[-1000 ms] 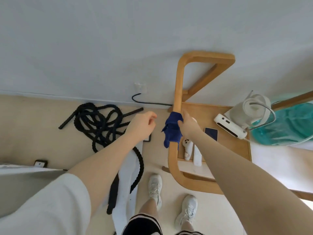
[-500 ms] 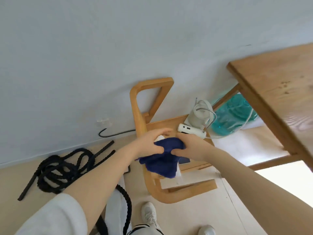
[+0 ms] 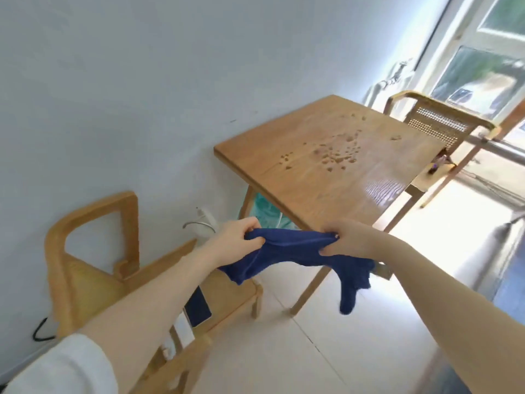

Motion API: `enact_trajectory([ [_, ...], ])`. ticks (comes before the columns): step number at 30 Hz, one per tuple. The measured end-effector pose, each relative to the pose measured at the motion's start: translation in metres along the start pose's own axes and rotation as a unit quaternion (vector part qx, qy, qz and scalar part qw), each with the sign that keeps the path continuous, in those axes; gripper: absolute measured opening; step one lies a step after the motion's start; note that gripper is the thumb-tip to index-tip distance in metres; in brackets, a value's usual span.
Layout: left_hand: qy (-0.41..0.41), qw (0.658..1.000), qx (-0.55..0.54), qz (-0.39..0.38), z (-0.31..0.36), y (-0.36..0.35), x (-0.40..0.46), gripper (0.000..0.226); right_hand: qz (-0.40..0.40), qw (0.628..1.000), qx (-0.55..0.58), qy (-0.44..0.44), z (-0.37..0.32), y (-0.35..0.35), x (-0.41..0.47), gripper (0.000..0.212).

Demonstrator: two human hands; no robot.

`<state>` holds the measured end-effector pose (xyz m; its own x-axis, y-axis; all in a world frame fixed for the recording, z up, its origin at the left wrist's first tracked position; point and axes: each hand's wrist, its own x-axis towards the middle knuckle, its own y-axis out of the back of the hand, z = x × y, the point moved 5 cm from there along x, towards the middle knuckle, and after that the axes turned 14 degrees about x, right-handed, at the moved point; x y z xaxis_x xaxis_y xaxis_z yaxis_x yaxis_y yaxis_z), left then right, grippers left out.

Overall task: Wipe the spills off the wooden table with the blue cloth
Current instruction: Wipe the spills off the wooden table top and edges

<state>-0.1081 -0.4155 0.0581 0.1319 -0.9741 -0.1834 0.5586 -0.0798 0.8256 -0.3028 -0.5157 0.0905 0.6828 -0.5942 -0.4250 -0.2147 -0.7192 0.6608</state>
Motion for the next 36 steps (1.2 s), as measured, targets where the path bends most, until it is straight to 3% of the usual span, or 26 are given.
enact_trajectory([
  [3,0.058,0.997,-0.052,0.016,0.062,-0.029,0.042,0.021,0.16,0.981,0.108,-0.008,0.055,0.054,-0.018,0.017],
  [5,0.117,0.975,-0.19,0.016,0.102,-0.049,0.068,0.018,0.27,0.939,0.214,0.006,0.07,0.077,-0.026,0.011],
  [6,0.154,0.941,-0.301,0.006,0.121,-0.06,0.078,0.015,0.29,0.923,0.251,0.017,0.072,0.082,-0.028,0.018],
  [8,0.226,0.832,-0.507,-0.017,0.154,-0.078,0.089,0.025,0.245,0.944,0.214,0.057,0.068,0.078,-0.028,0.039],
  [9,0.244,0.794,-0.557,-0.015,0.164,-0.085,0.096,0.031,0.195,0.963,0.166,0.083,0.067,0.072,-0.027,0.051],
  [10,0.247,0.784,-0.57,-0.007,0.171,-0.089,0.104,0.036,0.141,0.977,0.119,0.106,0.069,0.065,-0.026,0.062],
  [12,0.218,0.821,-0.527,0.023,0.178,-0.088,0.123,0.033,0.069,0.982,0.061,0.164,0.08,0.06,-0.023,0.071],
  [13,0.204,0.846,-0.49,0.046,0.177,-0.085,0.132,0.028,0.079,0.978,0.045,0.185,0.088,0.064,-0.021,0.066],
  [16,0.191,0.883,-0.416,0.106,0.167,-0.075,0.163,0.033,0.246,0.947,0.015,0.207,0.119,0.101,-0.01,0.046],
  [19,0.173,0.875,-0.437,0.119,0.161,-0.061,0.198,0.033,0.249,0.942,0.02,0.224,0.141,0.127,0.03,0.061],
  [24,0.106,0.843,-0.527,0.027,0.167,-0.027,0.253,0.03,0.175,0.944,0.103,0.259,0.134,0.154,0.103,0.098],
  [27,0.077,0.845,-0.528,0.034,0.163,-0.007,0.28,0.037,0.222,0.923,0.111,0.293,0.118,0.178,0.141,0.099],
  [29,0.106,0.902,-0.404,0.108,0.146,0.008,0.289,0.047,0.233,0.917,0.075,0.314,0.108,0.185,0.164,0.091],
  [31,0.153,0.952,-0.201,0.173,0.119,0.02,0.292,0.063,0.205,0.922,0.041,0.326,0.105,0.186,0.192,0.079],
  [33,0.176,0.959,-0.11,0.195,0.089,0.021,0.293,0.064,0.167,0.928,0.013,0.333,0.102,0.188,0.221,0.068],
  [36,0.266,0.937,-0.081,0.212,0.034,0.011,0.294,0.061,0.102,0.936,-0.011,0.336,0.084,0.184,0.272,0.059],
])
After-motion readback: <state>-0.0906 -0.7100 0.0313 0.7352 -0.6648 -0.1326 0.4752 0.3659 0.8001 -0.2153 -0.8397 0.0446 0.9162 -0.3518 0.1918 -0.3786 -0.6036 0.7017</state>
